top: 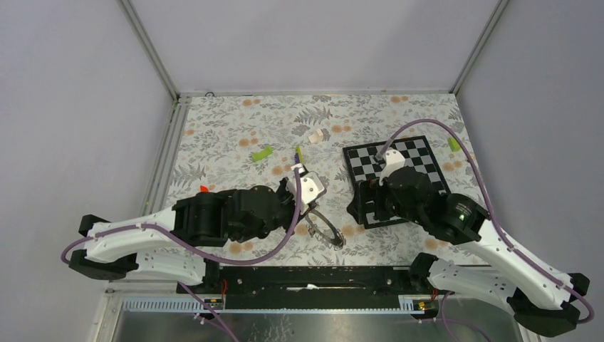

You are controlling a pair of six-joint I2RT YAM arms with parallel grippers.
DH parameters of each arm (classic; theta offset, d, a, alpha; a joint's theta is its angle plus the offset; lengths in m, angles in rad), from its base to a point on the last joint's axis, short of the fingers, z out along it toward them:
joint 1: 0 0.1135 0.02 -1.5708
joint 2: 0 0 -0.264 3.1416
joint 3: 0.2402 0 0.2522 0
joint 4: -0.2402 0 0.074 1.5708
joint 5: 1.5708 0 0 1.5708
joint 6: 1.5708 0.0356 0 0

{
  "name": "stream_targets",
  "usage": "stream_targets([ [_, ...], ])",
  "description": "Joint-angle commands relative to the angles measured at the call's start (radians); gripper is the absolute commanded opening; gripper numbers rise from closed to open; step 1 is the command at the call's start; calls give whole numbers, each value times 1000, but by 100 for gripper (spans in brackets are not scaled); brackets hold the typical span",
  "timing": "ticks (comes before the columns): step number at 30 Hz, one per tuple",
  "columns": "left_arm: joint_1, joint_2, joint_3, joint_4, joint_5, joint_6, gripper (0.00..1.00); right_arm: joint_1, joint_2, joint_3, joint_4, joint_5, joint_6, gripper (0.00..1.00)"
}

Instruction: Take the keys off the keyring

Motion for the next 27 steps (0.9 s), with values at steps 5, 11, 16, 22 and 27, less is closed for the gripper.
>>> stream_targets([
  [5,13,-30,-7,29,-60,-122,0,5,157,222,-292,106,43,100],
  [11,22,-27,-7,42,-64,-141,0,5,-102,25,91,72,-38,100],
  [16,64,-21,7,53,-67,-202,0,5,-268,-124,397,-79,-60,97],
  [22,215,35,72,6,75,-308,0,4,-326,-211,619,-219,-154,82],
  [27,400,194,221,-174,230,-433,0,6,-350,-238,676,-274,-251,80],
])
